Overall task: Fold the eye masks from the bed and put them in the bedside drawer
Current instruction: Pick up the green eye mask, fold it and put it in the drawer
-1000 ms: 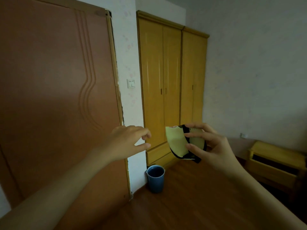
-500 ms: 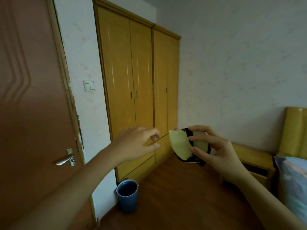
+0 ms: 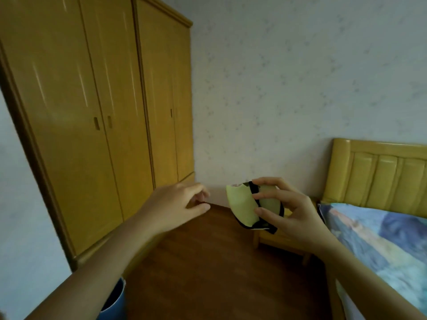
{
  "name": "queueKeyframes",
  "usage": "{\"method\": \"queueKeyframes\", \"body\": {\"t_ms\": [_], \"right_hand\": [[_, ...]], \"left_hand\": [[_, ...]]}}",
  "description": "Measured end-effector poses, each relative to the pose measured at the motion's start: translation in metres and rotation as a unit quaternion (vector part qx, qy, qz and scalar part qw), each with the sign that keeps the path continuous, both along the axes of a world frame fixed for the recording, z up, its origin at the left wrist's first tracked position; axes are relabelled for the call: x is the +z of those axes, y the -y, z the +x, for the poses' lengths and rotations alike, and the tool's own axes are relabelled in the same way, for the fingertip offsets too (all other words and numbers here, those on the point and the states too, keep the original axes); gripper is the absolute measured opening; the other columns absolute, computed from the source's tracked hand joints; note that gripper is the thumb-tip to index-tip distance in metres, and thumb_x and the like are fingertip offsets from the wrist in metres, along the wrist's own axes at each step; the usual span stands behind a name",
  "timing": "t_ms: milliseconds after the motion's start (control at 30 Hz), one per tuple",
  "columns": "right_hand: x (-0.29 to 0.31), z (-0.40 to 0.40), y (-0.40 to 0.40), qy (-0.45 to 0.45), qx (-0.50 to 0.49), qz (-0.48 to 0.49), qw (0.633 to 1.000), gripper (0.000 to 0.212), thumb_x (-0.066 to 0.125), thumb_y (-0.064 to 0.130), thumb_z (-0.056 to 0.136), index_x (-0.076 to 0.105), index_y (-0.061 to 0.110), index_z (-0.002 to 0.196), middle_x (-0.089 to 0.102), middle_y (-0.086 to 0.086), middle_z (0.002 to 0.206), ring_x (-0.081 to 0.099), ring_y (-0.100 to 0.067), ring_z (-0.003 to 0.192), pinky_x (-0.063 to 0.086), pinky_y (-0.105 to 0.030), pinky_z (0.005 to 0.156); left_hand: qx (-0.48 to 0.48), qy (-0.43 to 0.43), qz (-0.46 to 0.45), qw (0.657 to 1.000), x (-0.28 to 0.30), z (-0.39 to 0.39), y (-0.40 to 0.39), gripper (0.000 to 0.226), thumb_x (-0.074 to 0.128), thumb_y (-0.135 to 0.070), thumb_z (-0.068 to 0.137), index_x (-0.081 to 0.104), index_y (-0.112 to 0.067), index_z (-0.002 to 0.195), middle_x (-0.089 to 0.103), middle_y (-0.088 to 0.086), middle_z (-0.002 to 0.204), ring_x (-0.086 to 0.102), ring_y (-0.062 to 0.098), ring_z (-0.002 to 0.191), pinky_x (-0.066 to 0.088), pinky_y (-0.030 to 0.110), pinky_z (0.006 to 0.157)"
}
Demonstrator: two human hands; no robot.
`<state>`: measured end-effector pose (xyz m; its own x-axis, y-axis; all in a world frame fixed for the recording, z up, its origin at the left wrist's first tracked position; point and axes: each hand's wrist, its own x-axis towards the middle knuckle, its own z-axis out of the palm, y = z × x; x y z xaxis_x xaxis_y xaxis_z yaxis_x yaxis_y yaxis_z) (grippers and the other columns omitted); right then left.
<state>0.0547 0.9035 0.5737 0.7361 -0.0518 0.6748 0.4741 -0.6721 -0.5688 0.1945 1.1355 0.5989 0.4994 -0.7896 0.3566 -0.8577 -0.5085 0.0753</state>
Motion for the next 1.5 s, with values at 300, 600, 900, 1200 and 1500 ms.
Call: {"method": "queueKeyframes", "body": {"t_ms": [300,600,900,1200,1500], "right_hand": [[-0.022,0.104,0.104,-0.022,-0.079,-0.007,0.997,0.022,0.069,0.027,0.081,0.070,0.020,0.102,0.052,0.015,0.126,0.049,-0.009,0.123,0.057,-0.022,0.077],[-0.046,0.177,0.205,-0.053,-0.159,0.015,0.986,0.022,0.070,0.029,0.080,0.068,0.028,0.102,0.052,0.013,0.128,0.048,-0.013,0.125,0.054,-0.022,0.084],[-0.099,0.236,0.357,-0.103,-0.201,0.036,0.973,0.020,0.070,0.018,0.080,0.070,0.018,0.100,0.054,0.007,0.129,0.048,-0.005,0.124,0.053,-0.016,0.081],[-0.166,0.345,0.527,-0.175,-0.149,0.121,0.966,0.020,0.070,0.013,0.082,0.070,0.017,0.101,0.054,0.005,0.126,0.052,-0.013,0.122,0.057,-0.028,0.082],[-0.282,0.435,0.624,-0.323,-0.133,0.178,0.920,0.024,0.071,0.011,0.081,0.070,0.022,0.103,0.055,0.010,0.124,0.049,-0.003,0.124,0.046,-0.032,0.102]], "left_hand": [[-0.087,-0.020,0.004,0.996,-0.024,0.149,0.137,0.025,0.045,-0.056,0.090,0.051,-0.042,0.109,0.055,-0.028,0.099,0.051,-0.010,0.088,0.033,0.011,0.059],[-0.176,-0.028,0.054,0.983,-0.048,0.255,0.280,0.024,0.045,-0.053,0.090,0.054,-0.041,0.110,0.058,-0.024,0.105,0.055,-0.001,0.096,0.042,0.024,0.076],[-0.226,-0.074,0.112,0.965,-0.113,0.324,0.445,0.027,0.047,-0.051,0.090,0.054,-0.038,0.113,0.059,-0.021,0.103,0.056,0.000,0.095,0.043,0.027,0.082],[-0.184,-0.122,0.134,0.966,-0.177,0.407,0.601,0.026,0.048,-0.049,0.090,0.056,-0.036,0.111,0.061,-0.021,0.100,0.061,0.001,0.087,0.053,0.032,0.074],[-0.146,-0.209,0.141,0.957,-0.309,0.483,0.699,0.033,0.041,-0.045,0.095,0.050,-0.030,0.123,0.063,-0.019,0.109,0.061,0.001,0.089,0.051,0.025,0.061]]}}
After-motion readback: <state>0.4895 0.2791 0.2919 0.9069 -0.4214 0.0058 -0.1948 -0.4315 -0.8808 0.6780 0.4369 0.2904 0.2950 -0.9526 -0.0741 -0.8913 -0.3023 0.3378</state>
